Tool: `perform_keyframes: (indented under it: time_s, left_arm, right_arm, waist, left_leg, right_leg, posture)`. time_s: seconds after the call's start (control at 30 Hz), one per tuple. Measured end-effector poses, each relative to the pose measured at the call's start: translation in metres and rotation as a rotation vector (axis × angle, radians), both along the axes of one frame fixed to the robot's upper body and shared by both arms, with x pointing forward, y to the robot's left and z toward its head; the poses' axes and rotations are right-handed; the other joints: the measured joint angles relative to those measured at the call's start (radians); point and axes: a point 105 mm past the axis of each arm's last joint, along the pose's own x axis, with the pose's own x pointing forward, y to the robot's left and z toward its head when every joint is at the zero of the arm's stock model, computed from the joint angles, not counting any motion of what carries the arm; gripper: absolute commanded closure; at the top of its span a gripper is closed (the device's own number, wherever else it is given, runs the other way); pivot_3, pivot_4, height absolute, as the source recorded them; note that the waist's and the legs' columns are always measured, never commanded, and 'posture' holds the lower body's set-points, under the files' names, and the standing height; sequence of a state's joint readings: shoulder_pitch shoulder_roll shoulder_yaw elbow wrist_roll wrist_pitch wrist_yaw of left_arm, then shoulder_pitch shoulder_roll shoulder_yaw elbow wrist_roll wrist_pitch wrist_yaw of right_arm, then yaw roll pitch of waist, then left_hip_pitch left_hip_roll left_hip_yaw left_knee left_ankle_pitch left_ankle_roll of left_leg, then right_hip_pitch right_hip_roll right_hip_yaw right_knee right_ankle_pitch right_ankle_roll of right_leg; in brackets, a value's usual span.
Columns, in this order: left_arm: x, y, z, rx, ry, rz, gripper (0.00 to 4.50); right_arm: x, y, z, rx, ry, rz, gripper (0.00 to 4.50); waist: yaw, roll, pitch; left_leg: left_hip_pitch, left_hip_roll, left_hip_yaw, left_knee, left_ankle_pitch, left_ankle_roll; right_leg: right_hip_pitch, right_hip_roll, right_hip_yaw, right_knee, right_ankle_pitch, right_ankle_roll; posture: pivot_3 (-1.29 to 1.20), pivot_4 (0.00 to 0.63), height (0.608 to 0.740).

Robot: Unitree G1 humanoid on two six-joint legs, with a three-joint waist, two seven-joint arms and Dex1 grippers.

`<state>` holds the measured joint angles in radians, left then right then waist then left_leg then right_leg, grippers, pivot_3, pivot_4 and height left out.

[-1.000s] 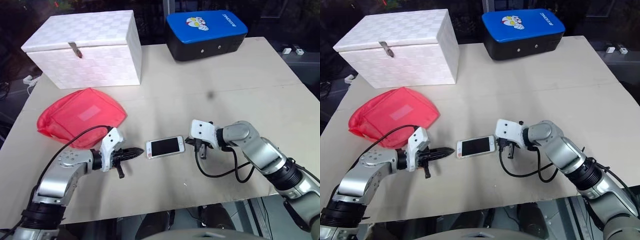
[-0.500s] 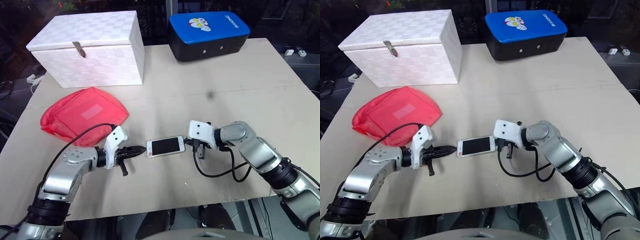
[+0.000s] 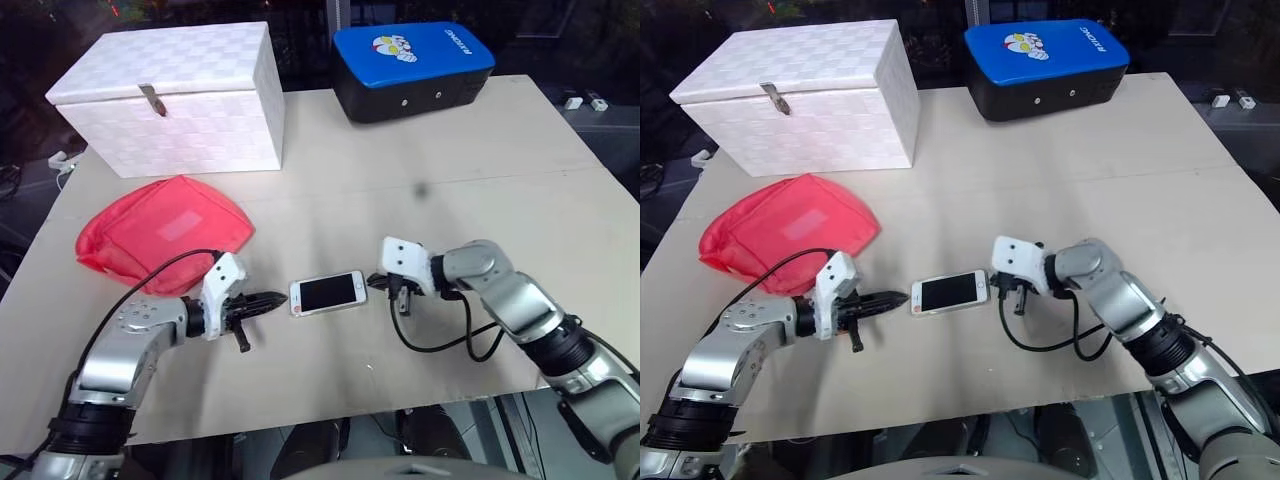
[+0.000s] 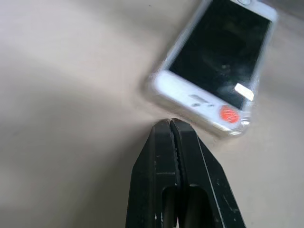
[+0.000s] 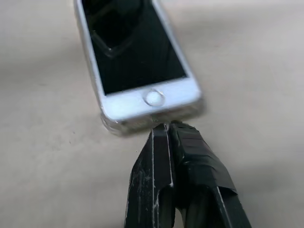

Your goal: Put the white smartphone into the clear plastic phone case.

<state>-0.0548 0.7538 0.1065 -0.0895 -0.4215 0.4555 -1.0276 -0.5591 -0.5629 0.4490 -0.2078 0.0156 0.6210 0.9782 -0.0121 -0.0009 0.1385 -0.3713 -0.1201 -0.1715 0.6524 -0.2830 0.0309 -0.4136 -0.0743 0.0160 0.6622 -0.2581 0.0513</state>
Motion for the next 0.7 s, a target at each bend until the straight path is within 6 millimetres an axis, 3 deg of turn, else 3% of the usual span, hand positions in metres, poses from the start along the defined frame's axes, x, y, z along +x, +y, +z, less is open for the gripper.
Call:
perform_keyframes:
  time_s: [0.07,0.2,0.37,0.5,0.7]
  left_arm:
    - [0.003,-0.002,0.010,-0.053,-0.009,0.001,4.48]
    - [0.000,-0.019,0.017,-0.097,0.011,-0.076,4.48]
    - [-0.004,-0.044,-0.002,-0.069,0.058,-0.136,4.48]
    - [0.001,-0.048,-0.002,-0.019,0.021,-0.140,4.48]
    - [0.003,-0.048,-0.003,0.011,-0.004,-0.138,4.48]
  right_arm:
    - [0.003,-0.009,0.004,0.016,-0.004,-0.039,4.50]
    - [0.000,-0.001,0.010,0.115,0.057,-0.046,4.50]
    - [-0.011,0.026,0.007,0.177,0.127,0.023,4.50]
    - [-0.004,0.042,0.002,0.162,0.142,0.033,4.50]
    - [0.003,0.047,-0.006,0.021,0.173,0.051,4.50]
  waist:
    - [0.001,0.000,0.000]
    - [-0.005,0.000,0.000]
    - [-0.005,0.000,0.000]
    - [-0.003,0.000,0.000]
    - [-0.002,0.000,-0.003]
  left_leg:
    - [0.000,0.000,0.000,0.000,0.000,0.000]
    - [0.000,0.000,0.000,0.000,0.000,0.000]
    - [0.000,0.000,0.000,0.000,0.000,0.000]
    - [0.001,0.000,0.001,0.000,0.000,0.000]
    - [0.003,0.000,0.001,0.000,0.000,0.000]
  right_leg:
    - [0.000,0.000,0.000,0.000,0.000,0.000]
    - [0.000,0.000,0.001,0.000,0.000,0.000]
    - [0.000,0.000,0.001,0.000,0.000,0.000]
    - [0.001,0.000,0.001,0.001,0.000,0.000]
    - [0.001,0.000,0.001,0.001,0.000,0.000]
  posture:
    - [0.00,0.150,0.740]
    - [0.00,0.150,0.740]
    - [0.00,0.150,0.740]
    - [0.00,0.150,0.740]
    - [0.00,0.150,0.740]
